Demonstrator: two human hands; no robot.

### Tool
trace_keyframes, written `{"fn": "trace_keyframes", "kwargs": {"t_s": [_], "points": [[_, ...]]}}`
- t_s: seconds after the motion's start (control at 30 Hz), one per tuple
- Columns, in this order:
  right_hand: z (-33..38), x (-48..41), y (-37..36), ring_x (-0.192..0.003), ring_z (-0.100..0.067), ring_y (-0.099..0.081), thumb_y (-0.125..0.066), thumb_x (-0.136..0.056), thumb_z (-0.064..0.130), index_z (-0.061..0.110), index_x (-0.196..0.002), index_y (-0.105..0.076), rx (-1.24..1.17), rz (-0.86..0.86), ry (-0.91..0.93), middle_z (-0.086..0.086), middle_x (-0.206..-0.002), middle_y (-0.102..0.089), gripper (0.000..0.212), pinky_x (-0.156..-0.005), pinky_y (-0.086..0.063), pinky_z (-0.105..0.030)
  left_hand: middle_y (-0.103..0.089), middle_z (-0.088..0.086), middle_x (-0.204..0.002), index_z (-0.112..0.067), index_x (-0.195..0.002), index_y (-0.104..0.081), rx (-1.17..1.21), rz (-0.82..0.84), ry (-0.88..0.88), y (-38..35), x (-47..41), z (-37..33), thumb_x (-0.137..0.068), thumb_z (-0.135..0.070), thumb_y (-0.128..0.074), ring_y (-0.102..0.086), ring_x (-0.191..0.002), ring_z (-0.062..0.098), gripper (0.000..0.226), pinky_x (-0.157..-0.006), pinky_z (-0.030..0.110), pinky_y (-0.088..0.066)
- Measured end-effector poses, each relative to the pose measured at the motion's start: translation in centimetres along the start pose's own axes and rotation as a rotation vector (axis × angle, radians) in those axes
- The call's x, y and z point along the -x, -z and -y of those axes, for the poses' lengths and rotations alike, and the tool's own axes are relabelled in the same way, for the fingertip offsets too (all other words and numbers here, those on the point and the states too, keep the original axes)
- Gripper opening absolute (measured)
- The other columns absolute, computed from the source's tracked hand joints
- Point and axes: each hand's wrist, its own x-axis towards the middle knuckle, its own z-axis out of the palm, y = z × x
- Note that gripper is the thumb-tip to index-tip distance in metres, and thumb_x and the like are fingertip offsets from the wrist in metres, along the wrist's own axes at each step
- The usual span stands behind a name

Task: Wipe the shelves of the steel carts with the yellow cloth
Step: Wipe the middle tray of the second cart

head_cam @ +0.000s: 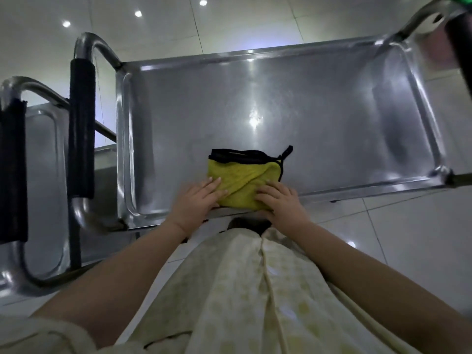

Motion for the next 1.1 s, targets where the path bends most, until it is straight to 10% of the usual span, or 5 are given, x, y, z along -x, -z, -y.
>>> {"fn": "trace_keyframes", "kwargs": {"t_s": [0.27,0.43,0.63,0.9,1.1], "points": [[0.9,-1.4,2.6,-0.088,-0.035,-0.059,-0.062,-0.070,-0.009,0.007,-0.099,-0.060,0.193,0.101,0.040,-0.013,-0.094,-0.066,0.033,-0.080,-0.040,-0.038,-0.071,0.018,-0.091,-0.001,-0.099,-0.071,-0.028,0.022,0.210,1.5,-2.2,-2.7,-0.062,0.018,-0.073,-0.068,-0.078,0.035,0.042,-0.077,0.041,-0.051],[-0.3,-0.2,7.5,-0.090,-0.026,-0.046,-0.045,-0.080,-0.010,0.013,-0.123,-0.044,-0.062,0.068,-0.257,-0.011,-0.110,-0.049,0.048,-0.073,-0.034,-0.035,-0.057,0.013,-0.124,-0.024,-0.135,-0.047,0.075,0.117,0.589,2.7,-4.8,-7.3,-0.089,0.000,-0.052,-0.055,-0.106,0.037,0.052,-0.084,0.037,-0.039],[-3.1,6.7,13.3,-0.102,-0.024,-0.046,-0.046,-0.093,0.007,0.009,-0.127,-0.045,-0.169,-0.014,-0.089,-0.011,-0.119,-0.049,0.034,-0.082,-0.037,-0.033,-0.060,0.014,-0.116,-0.012,-0.128,-0.051,0.354,-0.159,0.494,3.5,-4.7,-17.1,-0.102,-0.018,-0.042,-0.057,-0.103,0.030,0.029,-0.076,0.022,-0.031],[-6.8,15.9,12.8,-0.114,-0.025,-0.044,-0.068,-0.088,0.024,0.012,-0.126,-0.048,-0.153,0.056,-0.032,-0.008,-0.122,-0.051,0.044,-0.093,-0.032,-0.031,-0.053,-0.012,-0.113,-0.029,-0.121,-0.049,0.508,-0.097,0.505,0.6,-1.9,-25.3,-0.080,-0.028,-0.077,-0.052,-0.100,0.010,0.050,-0.075,0.004,-0.034],[-8.5,19.8,9.2,-0.106,-0.026,-0.050,-0.067,-0.086,0.015,0.016,-0.113,-0.057,-0.179,-0.038,-0.114,-0.005,-0.109,-0.057,0.028,-0.091,-0.038,-0.037,-0.059,-0.008,-0.095,-0.033,-0.098,-0.054,0.558,-0.131,0.590,-3.8,-0.4,-26.7,-0.081,-0.032,-0.074,-0.055,-0.086,0.010,0.026,-0.071,0.028,-0.044]]}}
